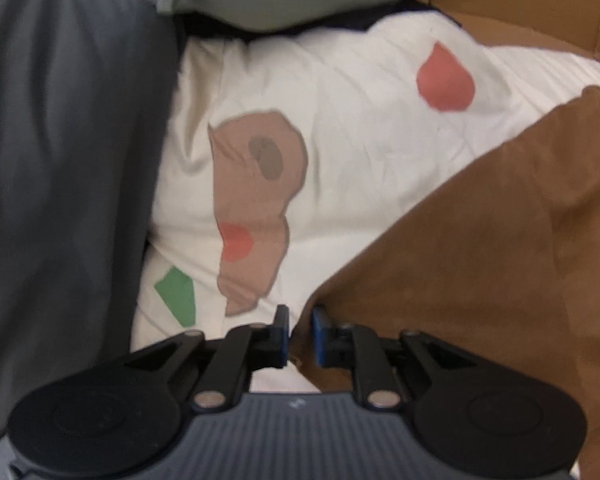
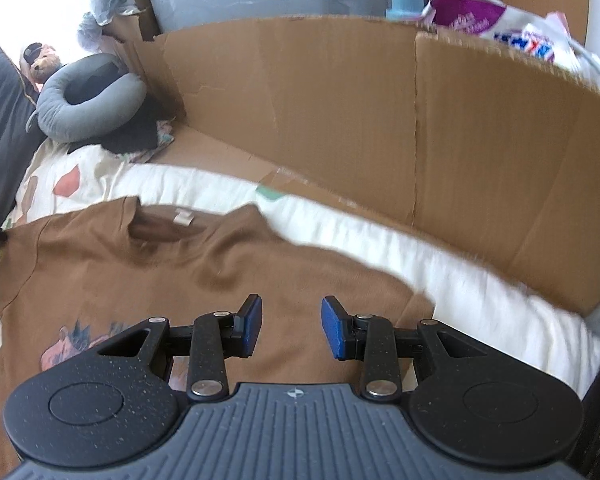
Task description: Fold clothes
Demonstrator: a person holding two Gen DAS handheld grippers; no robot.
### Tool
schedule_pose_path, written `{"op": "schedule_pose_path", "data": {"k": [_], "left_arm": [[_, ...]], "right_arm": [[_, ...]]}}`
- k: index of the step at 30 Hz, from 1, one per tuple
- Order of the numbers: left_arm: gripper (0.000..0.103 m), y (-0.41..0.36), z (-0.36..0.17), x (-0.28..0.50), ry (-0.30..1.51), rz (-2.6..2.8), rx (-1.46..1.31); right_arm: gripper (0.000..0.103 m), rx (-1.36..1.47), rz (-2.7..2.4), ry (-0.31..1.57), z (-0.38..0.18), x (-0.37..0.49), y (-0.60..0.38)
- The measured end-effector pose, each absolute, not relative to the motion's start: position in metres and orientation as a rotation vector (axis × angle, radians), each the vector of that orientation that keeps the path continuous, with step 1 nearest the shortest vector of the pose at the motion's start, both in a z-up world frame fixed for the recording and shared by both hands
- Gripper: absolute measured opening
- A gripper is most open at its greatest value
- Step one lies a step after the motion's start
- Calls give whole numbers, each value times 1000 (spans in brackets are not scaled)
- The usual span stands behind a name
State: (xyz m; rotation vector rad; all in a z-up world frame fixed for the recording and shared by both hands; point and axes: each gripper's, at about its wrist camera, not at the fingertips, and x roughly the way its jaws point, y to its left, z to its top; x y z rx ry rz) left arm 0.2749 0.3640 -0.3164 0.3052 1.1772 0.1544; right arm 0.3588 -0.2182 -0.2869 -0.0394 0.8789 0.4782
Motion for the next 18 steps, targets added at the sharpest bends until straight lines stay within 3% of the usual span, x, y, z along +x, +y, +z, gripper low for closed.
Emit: {"op": "schedule_pose_path", "data": {"k": [5,9,18], "left_arm": [[16,347,-303,289,1123,118,285],[25,328,-297,305,1068,63,279],[25,270,-303,353,1003,-35,223]], "right_arm": [[41,-49,431,869,-287,384,-224],[49,-59,395,869,-293,401,-233],[49,-42,339,884,-318,436,-230]]}}
